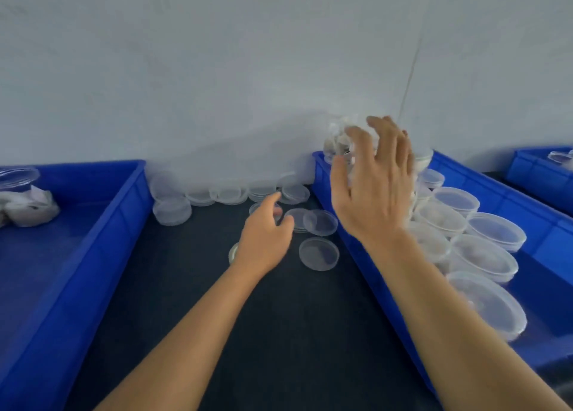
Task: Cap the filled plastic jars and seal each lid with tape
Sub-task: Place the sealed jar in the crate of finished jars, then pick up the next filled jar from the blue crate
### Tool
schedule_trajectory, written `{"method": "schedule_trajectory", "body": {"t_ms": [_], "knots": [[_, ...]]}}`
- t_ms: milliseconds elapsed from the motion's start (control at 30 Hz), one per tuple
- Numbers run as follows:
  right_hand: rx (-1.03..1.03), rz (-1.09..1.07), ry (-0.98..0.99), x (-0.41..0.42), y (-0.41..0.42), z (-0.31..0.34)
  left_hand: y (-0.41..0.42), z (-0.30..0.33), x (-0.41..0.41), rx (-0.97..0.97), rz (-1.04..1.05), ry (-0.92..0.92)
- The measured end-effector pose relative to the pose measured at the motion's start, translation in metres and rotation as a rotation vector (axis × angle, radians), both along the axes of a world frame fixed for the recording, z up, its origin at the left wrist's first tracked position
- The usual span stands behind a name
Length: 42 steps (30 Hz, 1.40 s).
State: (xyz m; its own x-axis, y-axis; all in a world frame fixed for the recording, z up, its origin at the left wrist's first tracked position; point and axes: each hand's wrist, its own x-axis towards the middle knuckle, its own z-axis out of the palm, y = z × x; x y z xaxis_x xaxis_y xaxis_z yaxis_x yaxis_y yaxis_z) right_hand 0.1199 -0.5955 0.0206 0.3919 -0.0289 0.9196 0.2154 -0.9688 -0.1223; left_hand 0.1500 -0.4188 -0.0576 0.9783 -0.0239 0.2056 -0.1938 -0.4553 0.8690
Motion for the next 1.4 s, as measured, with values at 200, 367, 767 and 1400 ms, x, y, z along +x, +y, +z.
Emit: {"method": "schedule_trajectory", "body": {"t_ms": [200,367,767,1400], "knots": [[-0.128,0.358,0.681,-0.003,0.115,-0.094,0.119,-0.058,-0.042,-0.375,0.427,0.23],[-0.122,0.322,0.848,-0.011,0.148,-0.157,0.144,-0.081,-0.062,-0.606,0.486,0.141],[-0.252,0.188,0.813,-0.011,0.201,-0.124,0.144,0.018,-0.101,0.256,0.309,0.16],[-0.605,0.876,0.884,-0.095,0.373,-0.031,0.312,0.048,-0.225,1.03,0.443,0.264]]}}
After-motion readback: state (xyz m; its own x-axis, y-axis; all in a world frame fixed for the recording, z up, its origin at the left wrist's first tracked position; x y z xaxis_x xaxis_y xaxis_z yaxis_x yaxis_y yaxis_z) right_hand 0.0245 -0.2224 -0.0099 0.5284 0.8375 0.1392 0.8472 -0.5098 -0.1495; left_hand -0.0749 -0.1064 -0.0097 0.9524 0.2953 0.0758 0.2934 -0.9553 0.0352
